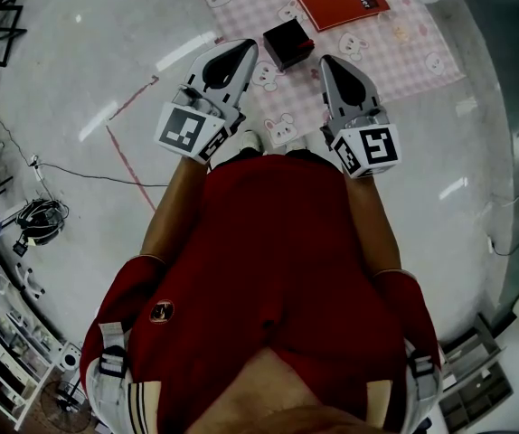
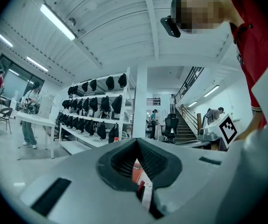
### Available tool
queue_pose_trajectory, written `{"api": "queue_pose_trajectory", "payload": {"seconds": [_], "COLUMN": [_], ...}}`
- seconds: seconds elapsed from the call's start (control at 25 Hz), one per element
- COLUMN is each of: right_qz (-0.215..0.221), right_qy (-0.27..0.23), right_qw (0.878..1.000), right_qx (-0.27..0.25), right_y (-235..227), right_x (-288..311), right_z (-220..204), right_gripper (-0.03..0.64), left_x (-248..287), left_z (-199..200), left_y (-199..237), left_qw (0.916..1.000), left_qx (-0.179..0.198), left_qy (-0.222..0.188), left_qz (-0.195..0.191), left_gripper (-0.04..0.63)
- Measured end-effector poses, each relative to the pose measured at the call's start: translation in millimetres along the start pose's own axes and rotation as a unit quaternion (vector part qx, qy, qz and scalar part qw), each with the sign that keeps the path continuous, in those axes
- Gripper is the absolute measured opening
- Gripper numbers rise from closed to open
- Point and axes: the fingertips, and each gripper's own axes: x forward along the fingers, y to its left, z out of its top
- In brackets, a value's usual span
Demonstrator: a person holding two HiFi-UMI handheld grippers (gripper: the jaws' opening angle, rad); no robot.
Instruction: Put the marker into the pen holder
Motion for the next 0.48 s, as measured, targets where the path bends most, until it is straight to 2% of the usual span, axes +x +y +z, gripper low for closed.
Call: {"api": "queue_pose_trajectory", "payload": {"seconds": [0.48], "right_qz": [-0.009], "right_qy": [0.004], "right_qw": [1.000], "right_qx": [0.005], "right_y": [-7.9], "right_x": [-2.6], "right_z": [-5.8], "right_gripper": [-0.002], "left_x": [6.5], "left_z": [-3.7], "left_y": [-2.6], "left_qw": [1.0000], "left_qx": [0.001], "left_qy": [0.006], "left_qz": [-0.007], "left_gripper": [0.006]}}
